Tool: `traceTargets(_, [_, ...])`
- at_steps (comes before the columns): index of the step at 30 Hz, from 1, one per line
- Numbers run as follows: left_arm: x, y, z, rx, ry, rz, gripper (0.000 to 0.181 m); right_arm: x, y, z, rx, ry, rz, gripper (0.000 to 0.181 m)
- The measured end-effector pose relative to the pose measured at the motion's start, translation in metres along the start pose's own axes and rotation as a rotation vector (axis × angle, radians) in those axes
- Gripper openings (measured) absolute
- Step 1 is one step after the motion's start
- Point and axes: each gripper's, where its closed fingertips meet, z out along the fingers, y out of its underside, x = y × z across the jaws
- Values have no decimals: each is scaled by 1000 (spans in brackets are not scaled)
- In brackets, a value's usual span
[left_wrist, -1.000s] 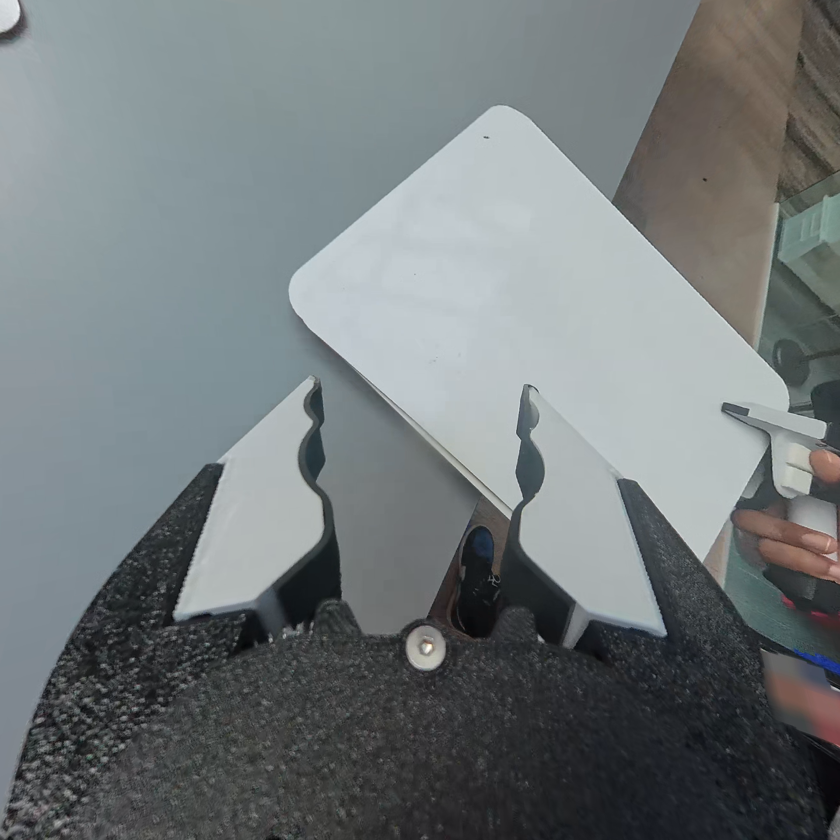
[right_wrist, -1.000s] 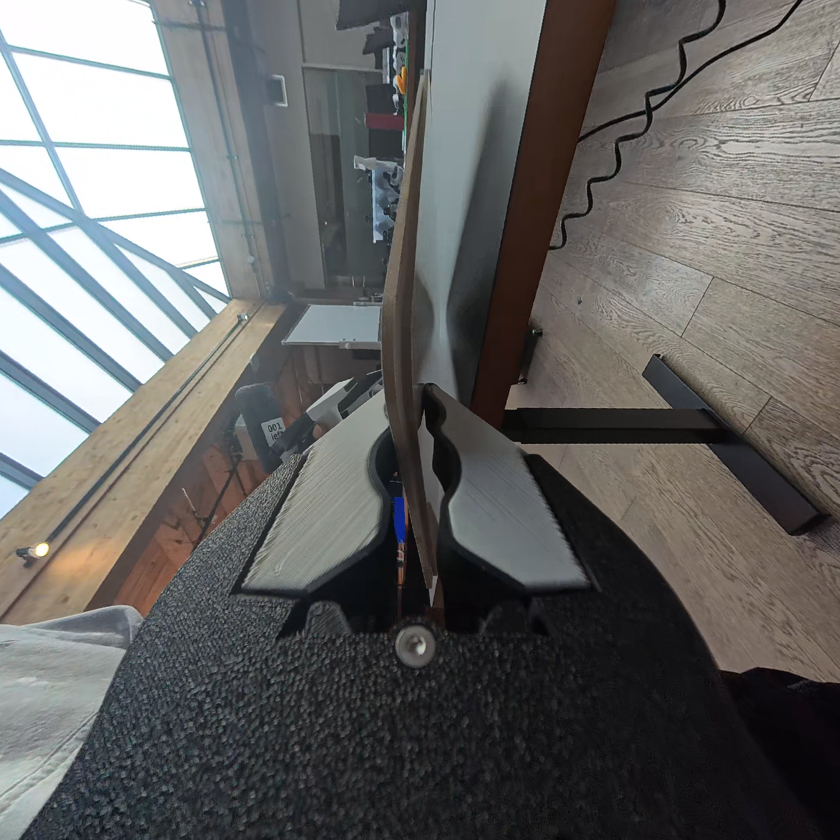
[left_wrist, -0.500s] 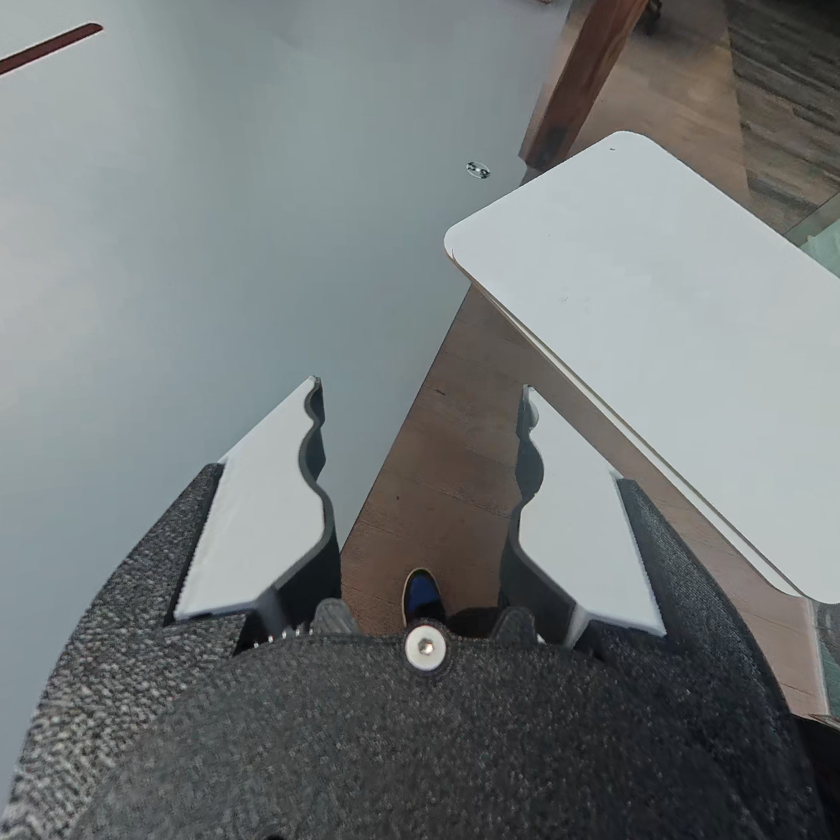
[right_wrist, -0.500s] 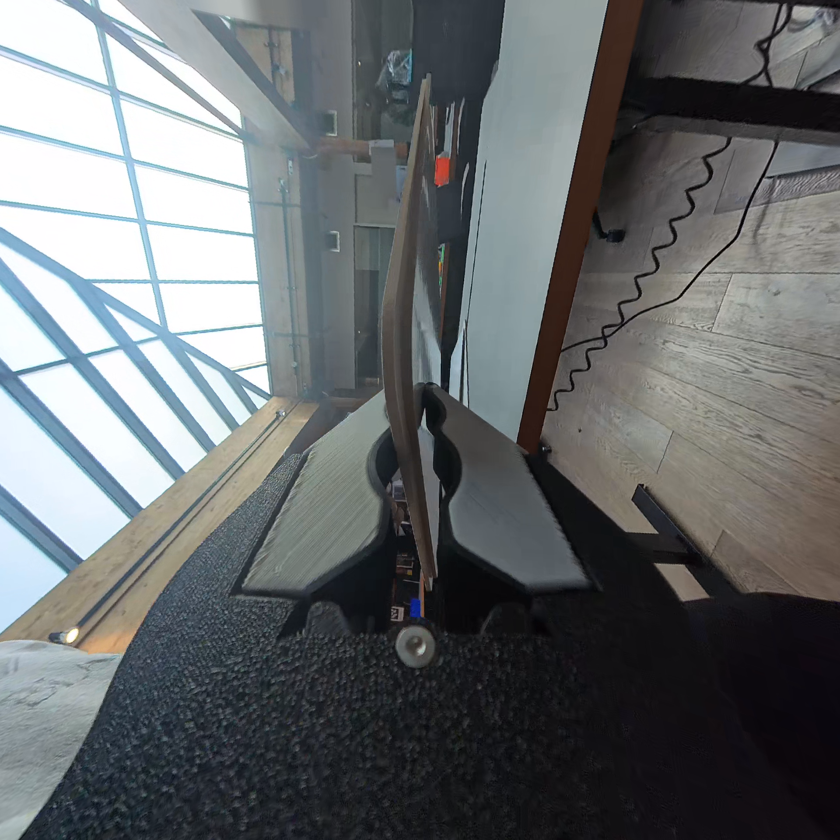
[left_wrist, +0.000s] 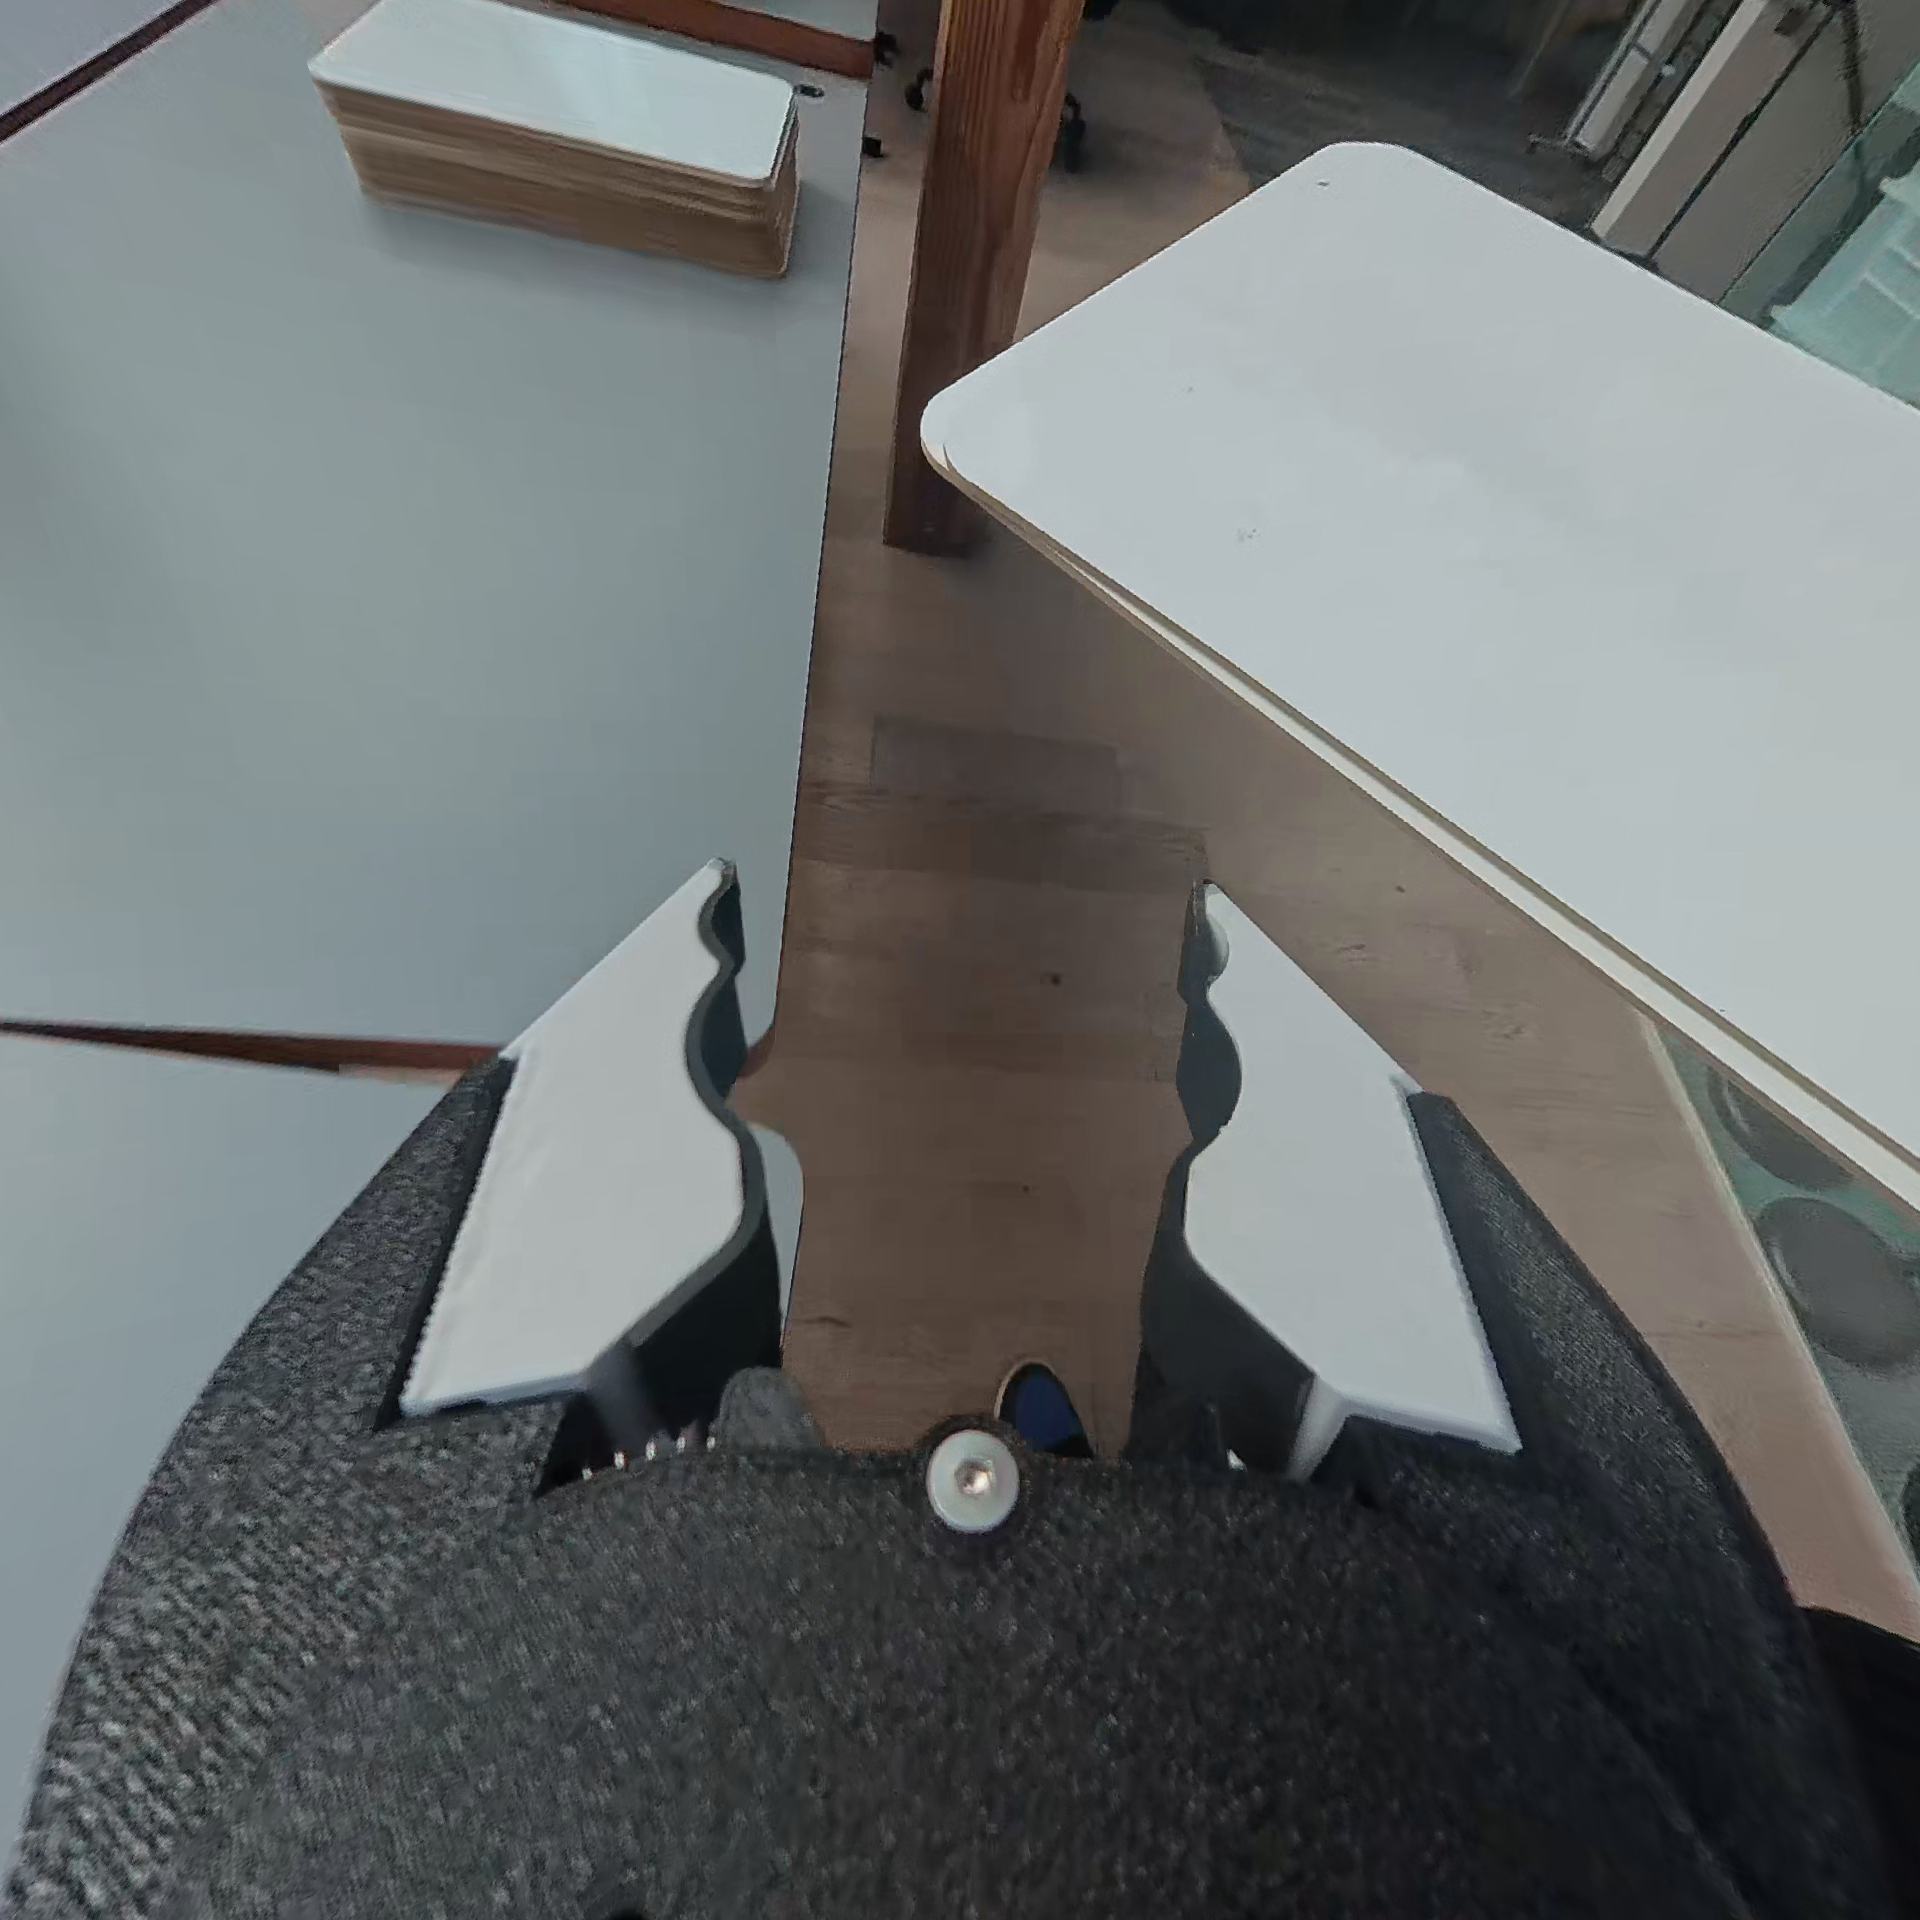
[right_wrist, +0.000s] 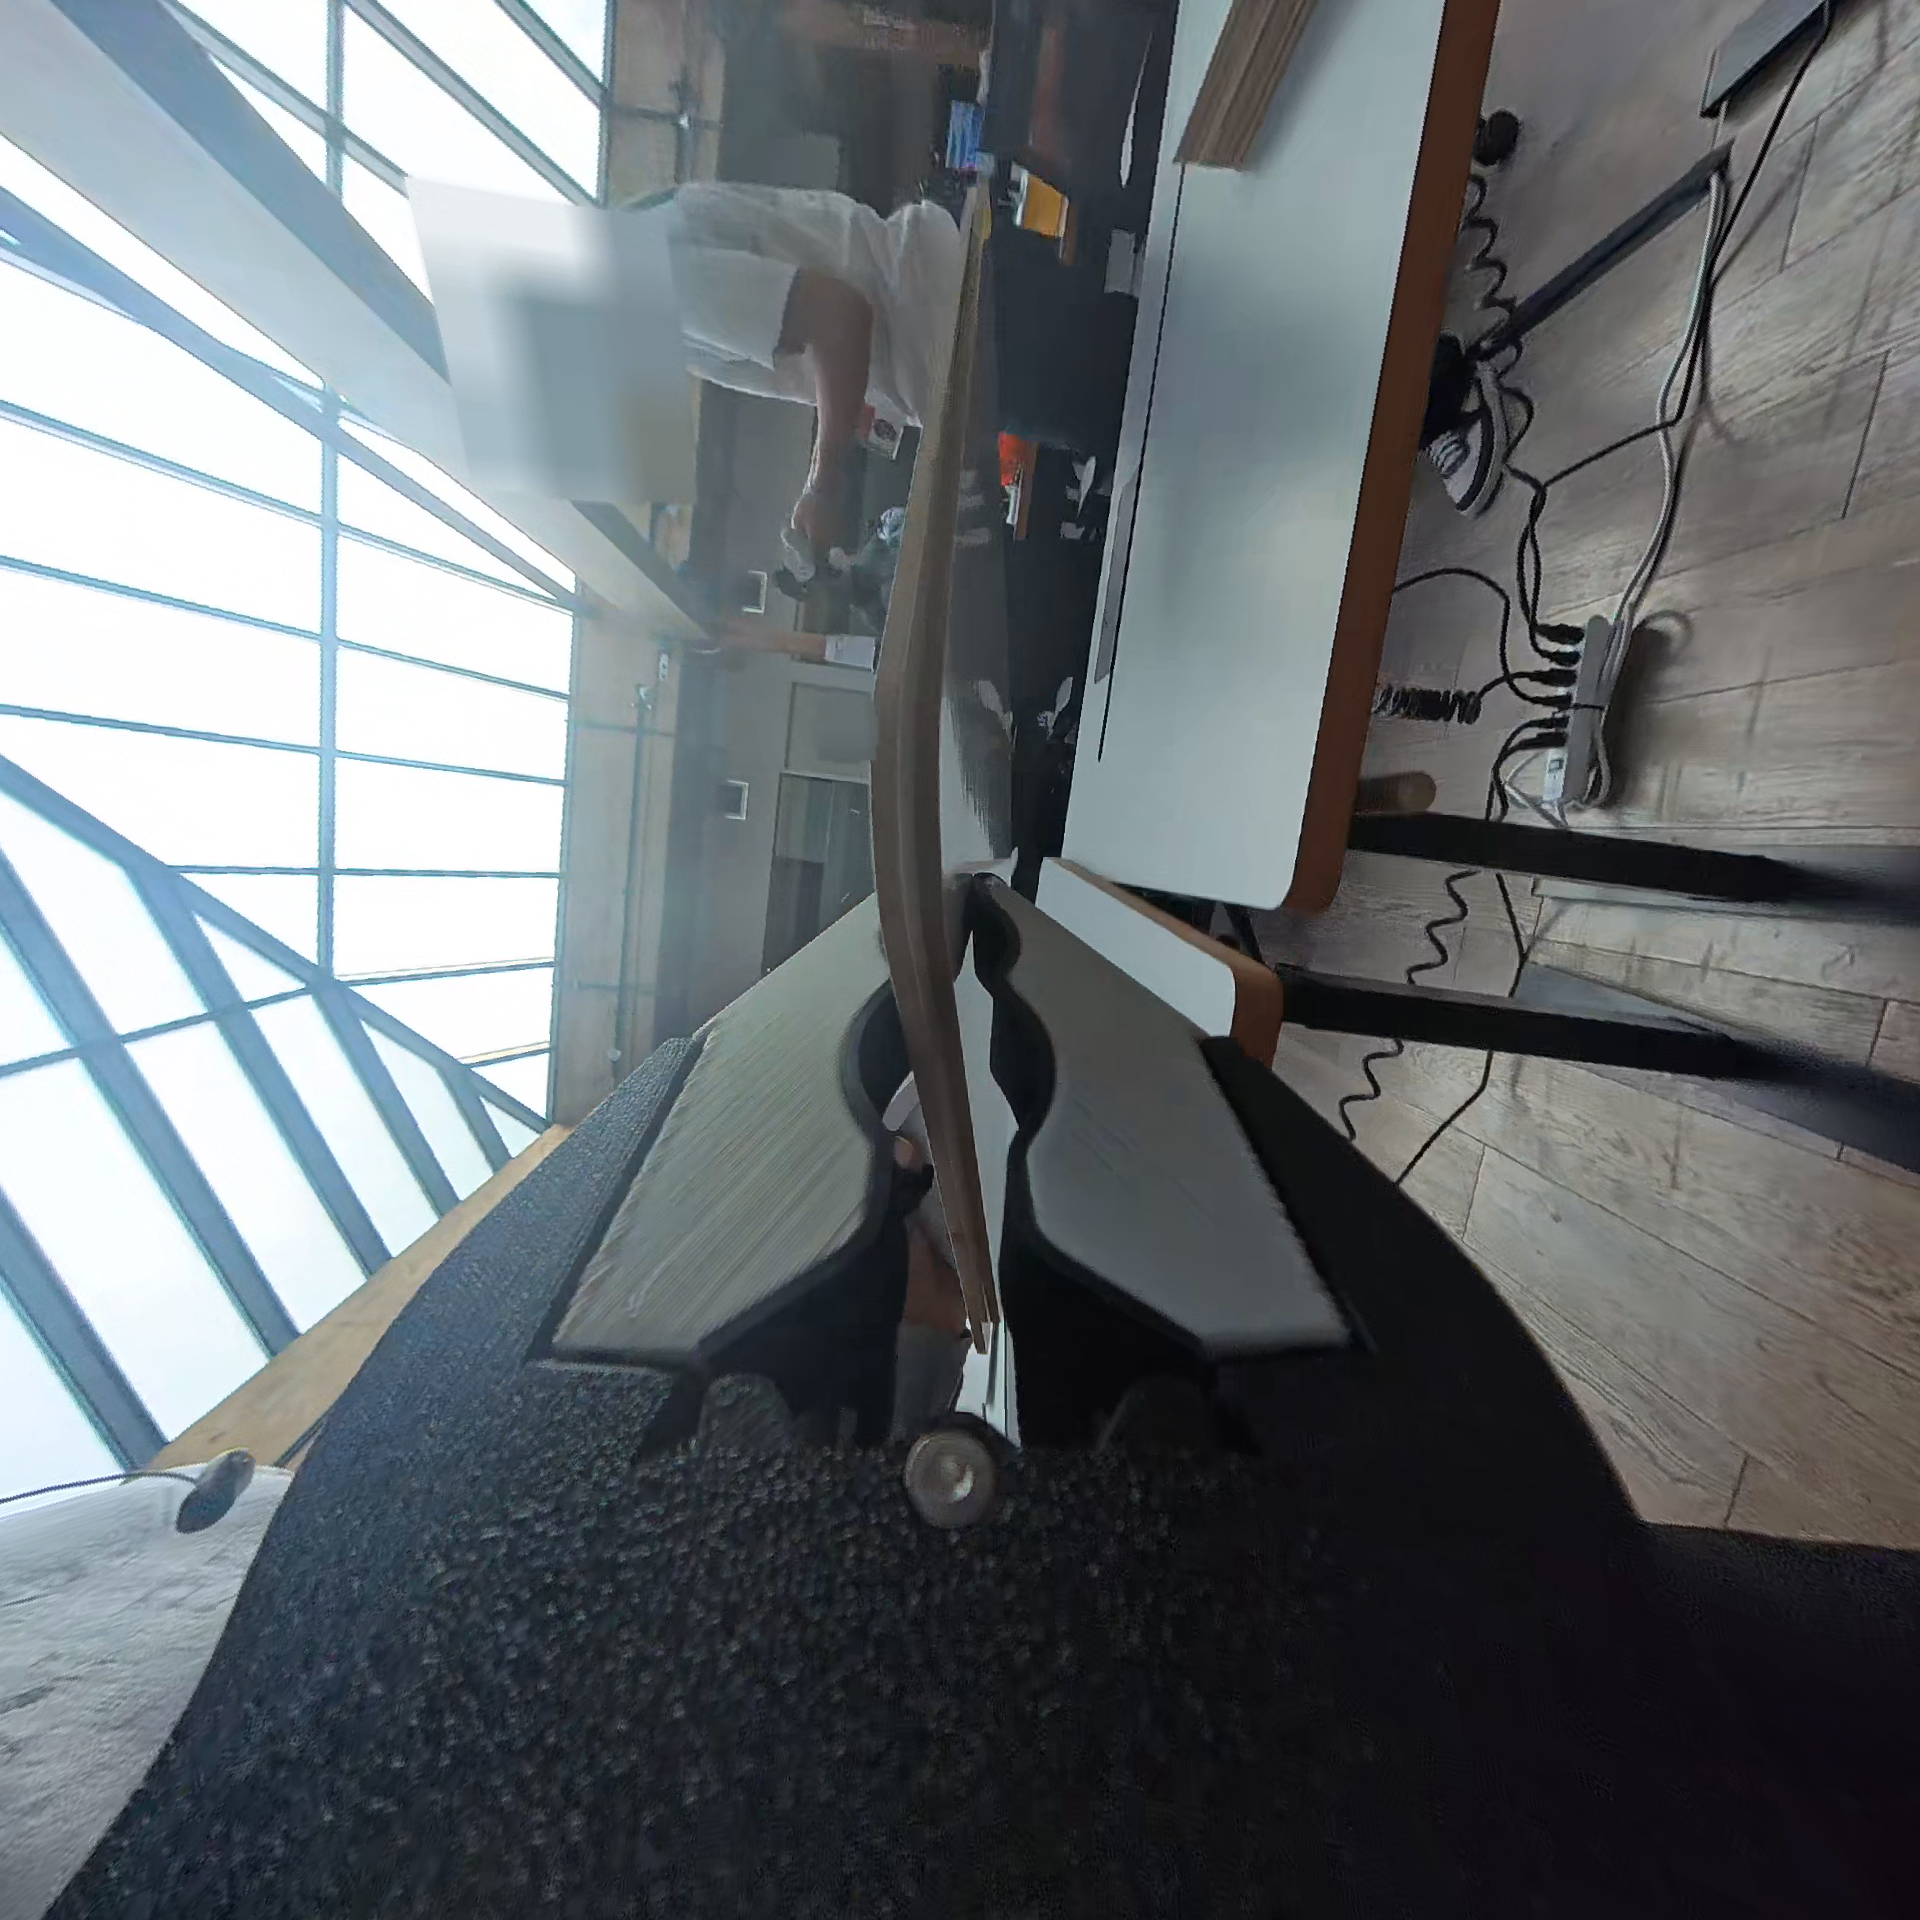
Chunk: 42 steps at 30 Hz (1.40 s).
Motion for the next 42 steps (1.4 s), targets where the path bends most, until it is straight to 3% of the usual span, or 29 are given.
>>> traceTargets(4, [-3, -91, 92, 62, 21, 12, 83, -11, -117, 69, 0, -12, -30, 5])
traceTargets(7, [-12, -138, 145, 83, 13, 15, 83, -6, -198, 134, -16, -8, -39, 5])
traceTargets(11, [-36, -167, 207, 71, -65, 18, 82, 17, -299, 236, -78, -16, -26, 5])
traceTargets(15, [-73, -181, 273, 66, -212, -41, 82, 51, -391, 359, -204, -25, -26, 5])
traceTargets(20, [-119, -216, 357, 86, -439, -186, 81, 85, -479, 522, -399, -21, -6, 5])
traceTargets(25, [-149, -274, 418, 135, -603, -298, 80, 112, -519, 655, -579, 15, 8, 5])
traceTargets(29, [-166, -303, 446, 124, -673, -326, 80, 141, -524, 722, -671, 63, 46, 5])
traceTargets(33, [-186, -309, 468, 90, -688, -347, 80, 167, -524, 751, -724, 104, 79, 5])
traceTargets(39, [-223, -321, 508, 68, -630, -392, 79, 184, -534, 761, -691, 166, 123, 5])
traceTargets(42, [-239, -327, 528, 58, -593, -391, 80, 188, -535, 763, -732, 221, 27, 37])
